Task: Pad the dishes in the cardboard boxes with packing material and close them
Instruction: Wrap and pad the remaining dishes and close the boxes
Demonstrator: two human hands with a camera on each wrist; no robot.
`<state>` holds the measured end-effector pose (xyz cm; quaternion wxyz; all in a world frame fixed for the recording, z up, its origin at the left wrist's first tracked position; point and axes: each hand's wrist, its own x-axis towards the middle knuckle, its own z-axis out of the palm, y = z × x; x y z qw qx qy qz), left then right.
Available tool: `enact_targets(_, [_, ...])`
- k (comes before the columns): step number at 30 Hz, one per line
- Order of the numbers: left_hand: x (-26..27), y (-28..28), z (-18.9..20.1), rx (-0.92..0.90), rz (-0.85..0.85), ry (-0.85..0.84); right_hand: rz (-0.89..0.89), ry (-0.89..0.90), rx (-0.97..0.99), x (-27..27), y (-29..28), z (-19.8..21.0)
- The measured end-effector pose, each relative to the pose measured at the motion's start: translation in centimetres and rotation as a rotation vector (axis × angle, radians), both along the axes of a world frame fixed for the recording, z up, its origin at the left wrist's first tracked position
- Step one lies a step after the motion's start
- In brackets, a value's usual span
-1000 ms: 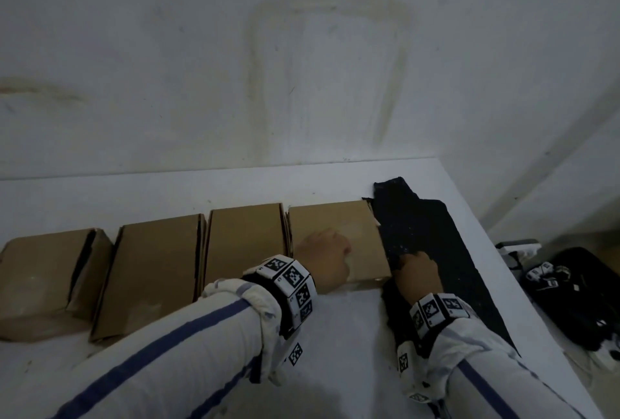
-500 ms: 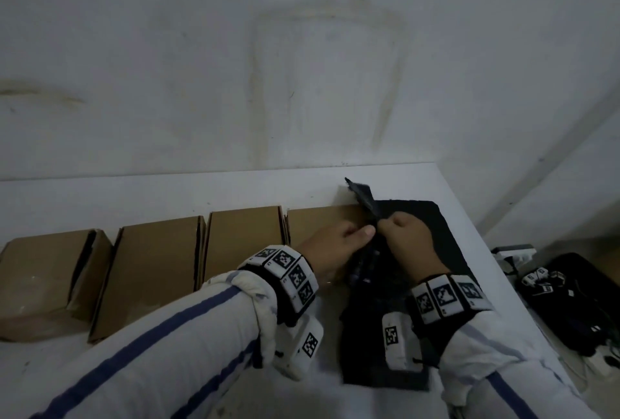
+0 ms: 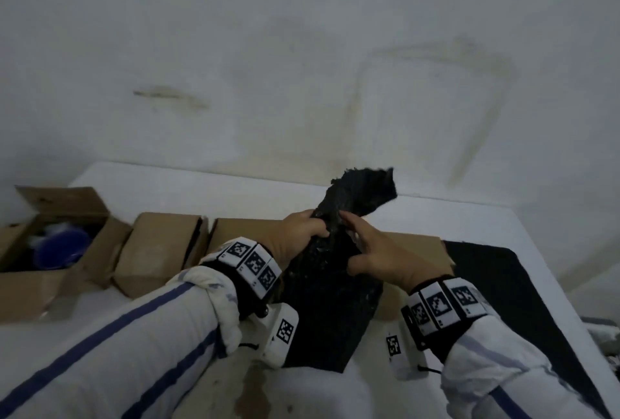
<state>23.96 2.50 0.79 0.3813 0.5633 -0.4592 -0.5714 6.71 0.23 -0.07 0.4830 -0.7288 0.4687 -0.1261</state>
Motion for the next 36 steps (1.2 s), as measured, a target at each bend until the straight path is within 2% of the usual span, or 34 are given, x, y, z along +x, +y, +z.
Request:
enact_targets(2, [2.9, 1.0, 0.4, 0.009, 0.041, 0.058, 0.097, 0.067, -0.020, 2.8, 0.3, 0.4])
enact_targets(5, [7.5, 2.5, 0.7, -0.039, 0.124, 0.066, 0.144, 0.100, -0.089, 7.2, 0.7, 1.1])
enact_targets(9, [14.0, 4.8, 0.8, -0.202, 0.305, -0.258, 0.214, 0.191, -0.219, 13.6, 0.9, 2.9])
enact_targets(10, [15.5, 5.4, 0.9, -0.243, 0.357, -0.265, 0.248, 0.193, -0.223, 15.3, 1.0, 3.6])
enact_targets(12, [19.0, 6.8, 0.8, -0.286, 0.401, -0.157, 0.319, 0.168, -0.180, 18.7, 1.5, 5.0])
enact_targets(14, [22.8, 8.0, 0.8, -0.276, 0.334, -0.014, 0.407, 0.129, -0.110, 22.2, 2.0, 6.5])
enact_targets(16, [26.4, 9.2, 1.4, -0.178, 0.238, 0.140, 0.463, 0.083, -0.050, 25.7, 2.3, 7.5])
enact_targets(17, [28.1, 9.8, 1.7, -0.128, 0.190, 0.165, 0.472, 0.062, -0.029, 27.5, 2.4, 7.9])
enact_targets(19, [31.0, 10.8, 2.6, -0.069, 0.102, 0.146, 0.435, 0.008, -0.038, 30.8, 2.6, 8.2])
enact_targets(20, [32.3, 11.4, 2.9, -0.068, 0.117, 0.112, 0.393, -0.023, -0.072, 32.4, 2.6, 8.2])
enact_targets(23, [36.8, 12.3, 2.3, -0.070, 0.300, 0.084, 0.282, -0.076, -0.109, 35.8, 2.5, 7.8])
enact_targets(26, [40.8, 13.0, 1.6, -0.063, 0.496, 0.129, 0.255, -0.135, 0.124, 37.9, 2.7, 6.6])
enact_targets(28, [42.5, 13.3, 0.7, -0.049, 0.550, 0.082, 0.198, -0.200, 0.158, 39.4, 3.5, 5.3])
enact_targets(30, [43.7, 13.4, -0.3, -0.022, 0.549, 0.007, 0.102, -0.182, 0.024, 41.1, 4.3, 3.5])
enact_targets(32, [44.6, 13.3, -1.3, 0.004, 0.477, -0.066, 0.034, -0.052, -0.141, 42.7, 4.8, 2.0])
enact_targets(34, [45.2, 13.1, -2.4, 0.034, 0.420, -0.215, 0.031, 0.066, -0.251, 43.6, 4.9, 0.9])
enact_targets(36, [45.4, 12.9, -3.5, 0.019, 0.459, -0.395, 0.062, 0.162, -0.349, 44.4, 5.0, 0.1])
